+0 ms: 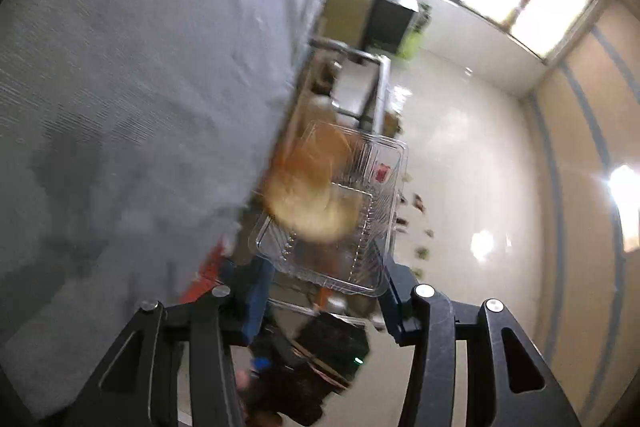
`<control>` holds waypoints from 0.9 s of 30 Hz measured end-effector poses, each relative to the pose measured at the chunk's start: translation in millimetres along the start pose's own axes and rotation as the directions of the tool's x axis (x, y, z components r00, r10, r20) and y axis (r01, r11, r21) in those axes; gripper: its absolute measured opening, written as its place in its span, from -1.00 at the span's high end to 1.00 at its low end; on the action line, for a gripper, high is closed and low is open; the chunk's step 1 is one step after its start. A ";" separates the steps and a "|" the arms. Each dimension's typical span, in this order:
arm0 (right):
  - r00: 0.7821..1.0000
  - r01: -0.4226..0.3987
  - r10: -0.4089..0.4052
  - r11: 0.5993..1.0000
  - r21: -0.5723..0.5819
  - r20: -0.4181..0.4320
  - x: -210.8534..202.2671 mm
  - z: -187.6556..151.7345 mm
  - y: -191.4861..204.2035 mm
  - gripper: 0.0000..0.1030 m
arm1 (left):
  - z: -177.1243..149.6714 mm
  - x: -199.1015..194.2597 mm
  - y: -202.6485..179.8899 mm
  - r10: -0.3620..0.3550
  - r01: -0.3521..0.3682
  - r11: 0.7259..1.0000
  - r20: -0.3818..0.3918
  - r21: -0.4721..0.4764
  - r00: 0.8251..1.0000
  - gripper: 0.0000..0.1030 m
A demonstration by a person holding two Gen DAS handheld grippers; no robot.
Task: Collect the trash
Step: 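Tip the tray with the left tool to dump the orange peel onto the table, then lower the empty clear tray onto the table and open the left tool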
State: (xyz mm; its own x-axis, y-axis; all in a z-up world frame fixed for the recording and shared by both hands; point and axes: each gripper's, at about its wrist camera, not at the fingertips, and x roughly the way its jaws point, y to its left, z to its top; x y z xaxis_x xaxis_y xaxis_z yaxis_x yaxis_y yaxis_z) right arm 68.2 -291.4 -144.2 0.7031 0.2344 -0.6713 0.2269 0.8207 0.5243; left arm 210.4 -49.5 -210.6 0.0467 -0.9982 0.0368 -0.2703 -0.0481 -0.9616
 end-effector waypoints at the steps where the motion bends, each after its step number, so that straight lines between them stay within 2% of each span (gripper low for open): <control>1: 1.000 0.000 0.000 1.000 -0.001 -0.001 0.3 -0.2 0.5 -0.25 | -1.3 0.0 -0.3 0.002 -0.002 1.000 0.001 -0.003 1.000 0.03; 6: 1.000 0.001 -0.001 1.000 -0.018 0.014 -3.9 -0.7 3.4 -0.25 | 1.8 -5.5 -12.4 0.070 -0.071 0.997 0.025 0.028 0.997 0.03; 7: 1.000 0.002 -0.002 1.000 -0.017 0.014 -4.3 -0.6 3.1 -0.25 | 3.6 -6.9 -19.3 0.110 -0.112 0.993 0.031 0.049 0.993 0.03; 9: 1.000 -0.003 0.003 1.000 -0.010 0.013 -4.5 -0.5 2.0 -0.25 | 3.7 -10.9 -40.4 0.239 -0.247 0.959 0.069 0.139 0.969 0.03; 10: 1.000 -0.003 0.003 1.000 -0.008 0.014 -4.7 -0.7 1.8 -0.25 | 2.3 -14.7 -46.9 0.270 -0.282 0.945 0.090 0.167 0.959 0.03; 11: 1.000 -0.003 0.003 1.000 -0.007 0.013 -4.5 -1.0 1.5 -0.25 | 0.5 -20.1 -56.5 0.318 -0.339 0.917 0.125 0.209 0.940 0.03; 12: 1.000 -0.007 0.007 1.000 -0.006 0.009 -4.0 -1.3 1.2 -0.25 | -1.2 -22.7 -63.6 0.373 -0.403 0.881 0.161 0.246 0.914 0.02; 13: 1.000 -0.012 0.012 1.000 -0.005 0.003 -2.7 -2.0 1.1 -0.25 | -5.3 -26.5 -72.2 0.462 -0.510 0.810 0.220 0.291 0.859 0.02; 14: 1.000 -0.015 0.015 1.000 -0.006 -0.001 -1.7 -2.8 0.9 -0.25 | -11.3 -30.6 -78.0 0.536 -0.607 0.725 0.287 0.324 0.794 0.02; 15: 1.000 -0.015 0.015 1.000 -0.008 -0.004 -0.5 -3.4 1.0 -0.25 | -17.2 -34.5 -80.2 0.584 -0.675 0.651 0.338 0.348 0.738 0.02; 16: 1.000 -0.017 0.016 1.000 -0.008 -0.008 0.9 -4.3 0.5 -0.25 | -22.3 -38.1 -79.4 0.618 -0.723 0.588 0.375 0.362 0.691 0.02; 17: 1.000 -0.018 0.018 1.000 -0.005 -0.012 2.3 -5.2 -0.2 -0.25 | -25.0 -39.9 -77.1 0.642 -0.756 0.541 0.401 0.367 0.654 0.02; 18: 1.000 -0.021 0.021 1.000 0.000 -0.020 4.5 -6.2 -0.9 -0.25 | -28.9 -41.1 -73.9 0.668 -0.797 0.479 0.435 0.368 0.603 0.02; 19: 0.999 -0.025 0.025 1.000 0.006 -0.028 6.5 -7.2 -1.1 -0.25 | -32.9 -42.1 -69.7 0.695 -0.845 0.394 0.485 0.361 0.531 0.02; 20: 0.999 -0.029 0.029 1.000 0.010 -0.035 8.9 -8.3 -1.2 -0.25 | -34.3 -43.4 -65.3 0.706 -0.868 0.345 0.511 0.356 0.490 0.02; 21: 0.999 -0.031 0.032 0.999 0.009 -0.044 11.0 -9.4 0.1 -0.25 | -37.8 -41.7 -62.8 0.714 -0.895 0.271 0.549 0.355 0.434 0.01; 22: 0.998 -0.032 0.032 0.999 0.000 -0.053 12.3 -10.6 2.6 -0.25 | -40.7 -40.1 -61.8 0.716 -0.910 0.214 0.578 0.354 0.393 0.00; 24: 0.998 -0.031 0.030 0.999 -0.021 -0.059 13.0 -12.2 7.4 -0.25 | -43.7 -39.3 -59.6 0.717 -0.922 0.147 0.603 0.358 0.349 -0.13; 25: 0.998 -0.029 0.027 0.999 -0.036 -0.057 12.4 -12.9 10.8 -0.25 | -45.5 -40.5 -58.7 0.715 -0.920 0.143 0.604 0.366 0.351 -0.18; 27: 0.998 -0.026 0.023 0.998 -0.050 -0.057 11.8 -13.4 15.3 -0.25 | -50.0 -49.2 -56.7 0.707 -0.912 0.152 0.603 0.380 0.369 -0.25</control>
State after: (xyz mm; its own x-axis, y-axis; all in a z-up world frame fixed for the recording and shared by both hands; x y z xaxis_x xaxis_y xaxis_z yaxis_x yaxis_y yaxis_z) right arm 70.9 -269.0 -151.2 0.6688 0.2826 -0.6877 0.1743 0.8396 0.5145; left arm 175.4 0.7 -144.3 0.4063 -0.3813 -0.8304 0.2815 0.9168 -0.2832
